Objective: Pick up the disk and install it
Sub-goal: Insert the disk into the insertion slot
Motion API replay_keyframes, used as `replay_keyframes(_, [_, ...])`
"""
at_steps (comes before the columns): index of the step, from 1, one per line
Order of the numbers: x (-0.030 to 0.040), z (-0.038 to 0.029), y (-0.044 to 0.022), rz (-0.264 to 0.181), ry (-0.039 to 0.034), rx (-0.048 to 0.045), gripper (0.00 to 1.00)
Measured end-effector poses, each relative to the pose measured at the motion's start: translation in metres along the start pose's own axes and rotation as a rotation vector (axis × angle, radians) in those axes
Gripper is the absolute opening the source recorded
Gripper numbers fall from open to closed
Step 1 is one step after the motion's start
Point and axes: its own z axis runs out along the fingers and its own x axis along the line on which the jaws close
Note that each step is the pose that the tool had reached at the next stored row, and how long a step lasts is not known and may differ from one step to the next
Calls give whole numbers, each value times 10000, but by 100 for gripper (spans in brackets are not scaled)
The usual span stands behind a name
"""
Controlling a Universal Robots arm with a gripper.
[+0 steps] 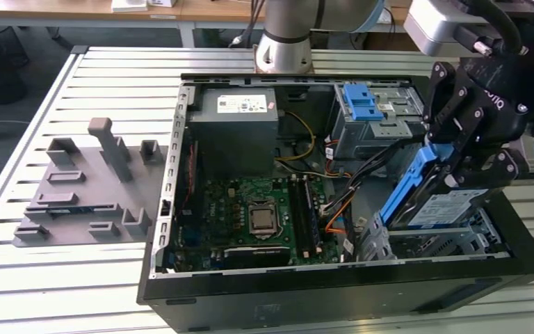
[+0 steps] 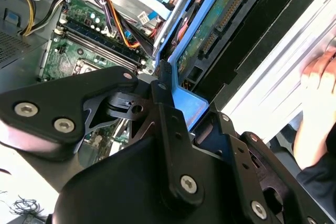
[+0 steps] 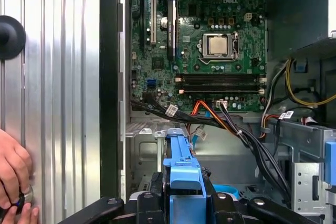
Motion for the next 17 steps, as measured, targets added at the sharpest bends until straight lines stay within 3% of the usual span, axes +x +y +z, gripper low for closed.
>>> replay_keyframes(17, [-1,126,-6,-1,-1,0,36])
